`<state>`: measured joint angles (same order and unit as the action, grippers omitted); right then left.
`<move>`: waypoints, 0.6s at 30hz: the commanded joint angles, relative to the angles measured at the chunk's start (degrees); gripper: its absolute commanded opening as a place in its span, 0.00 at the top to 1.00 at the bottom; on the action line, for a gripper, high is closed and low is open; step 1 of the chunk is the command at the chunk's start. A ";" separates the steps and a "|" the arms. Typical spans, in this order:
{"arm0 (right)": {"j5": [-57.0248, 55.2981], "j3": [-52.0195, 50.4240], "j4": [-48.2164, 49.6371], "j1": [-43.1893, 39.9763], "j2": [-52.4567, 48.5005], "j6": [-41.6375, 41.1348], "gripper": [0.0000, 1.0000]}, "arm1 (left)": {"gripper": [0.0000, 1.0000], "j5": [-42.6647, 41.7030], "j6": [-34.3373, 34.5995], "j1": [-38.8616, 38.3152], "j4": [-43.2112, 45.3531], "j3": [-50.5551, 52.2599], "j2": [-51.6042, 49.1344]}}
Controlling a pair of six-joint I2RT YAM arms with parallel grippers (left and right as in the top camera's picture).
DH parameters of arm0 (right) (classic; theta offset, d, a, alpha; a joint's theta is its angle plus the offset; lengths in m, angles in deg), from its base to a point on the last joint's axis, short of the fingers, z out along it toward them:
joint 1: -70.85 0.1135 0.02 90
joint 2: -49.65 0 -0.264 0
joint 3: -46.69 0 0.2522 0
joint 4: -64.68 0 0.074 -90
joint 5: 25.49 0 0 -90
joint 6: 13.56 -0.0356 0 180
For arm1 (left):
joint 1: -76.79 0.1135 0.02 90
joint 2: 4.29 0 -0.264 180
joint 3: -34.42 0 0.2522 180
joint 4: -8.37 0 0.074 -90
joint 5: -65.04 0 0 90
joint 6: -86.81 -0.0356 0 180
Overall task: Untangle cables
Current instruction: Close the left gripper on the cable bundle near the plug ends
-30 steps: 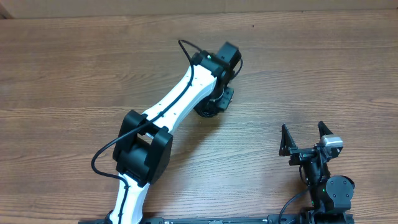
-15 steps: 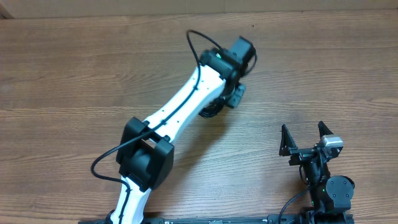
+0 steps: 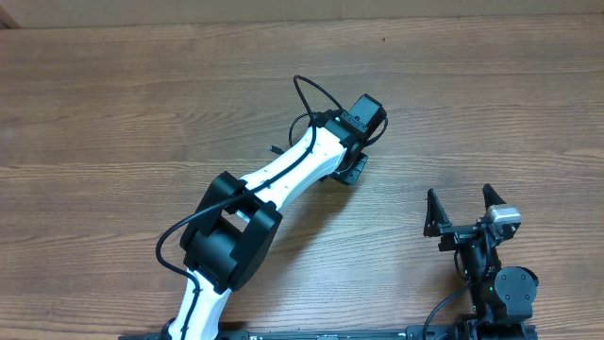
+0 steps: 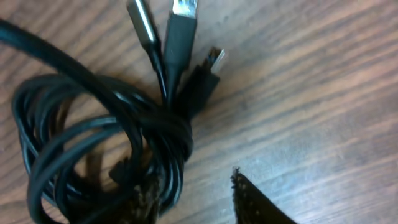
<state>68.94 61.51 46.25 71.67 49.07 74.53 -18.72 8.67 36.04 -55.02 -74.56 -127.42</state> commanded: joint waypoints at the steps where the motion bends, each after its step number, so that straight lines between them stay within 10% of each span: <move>1: -0.48 -0.61 0.22 -0.20 0.42 0.07 0.00 | 0.65 1.88 0.20 0.28 0.57 0.61 0.59; 18: -0.48 -0.61 0.22 -0.17 0.42 0.07 0.00 | 0.66 5.27 0.70 0.24 6.64 7.43 0.59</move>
<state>68.94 61.51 46.27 71.67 49.07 74.53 -15.94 8.65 35.99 -49.01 -69.03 -127.02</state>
